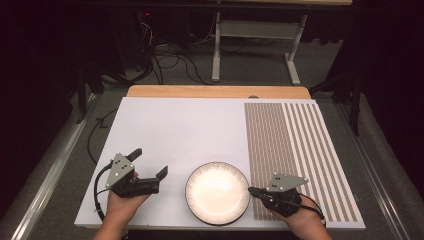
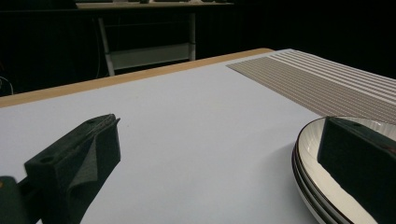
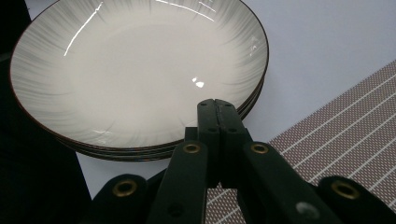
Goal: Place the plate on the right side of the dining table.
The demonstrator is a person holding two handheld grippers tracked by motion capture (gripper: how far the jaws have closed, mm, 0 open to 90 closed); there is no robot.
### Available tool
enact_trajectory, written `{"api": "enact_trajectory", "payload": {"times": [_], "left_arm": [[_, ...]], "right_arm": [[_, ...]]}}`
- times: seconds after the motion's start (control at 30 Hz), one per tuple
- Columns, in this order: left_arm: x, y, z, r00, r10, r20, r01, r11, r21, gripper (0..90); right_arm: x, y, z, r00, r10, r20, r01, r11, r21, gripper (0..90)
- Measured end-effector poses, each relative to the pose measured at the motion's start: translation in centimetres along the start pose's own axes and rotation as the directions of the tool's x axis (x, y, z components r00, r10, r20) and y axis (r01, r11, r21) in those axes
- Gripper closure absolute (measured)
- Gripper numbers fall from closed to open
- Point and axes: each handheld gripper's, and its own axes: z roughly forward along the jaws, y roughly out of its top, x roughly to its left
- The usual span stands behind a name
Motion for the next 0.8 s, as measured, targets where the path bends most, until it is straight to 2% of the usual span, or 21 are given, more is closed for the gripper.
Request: {"api": "enact_trajectory", "payload": {"times": [0.8], "left_arm": [[0.07,0.02,0.03,0.9999,-0.005,0.009,0.005,1.0,-0.001,0.3]], "right_arm": [[0.35,0.43,0.54,0.9999,-0.011,-0.012,0.011,1.0,0.022,90.0]]}}
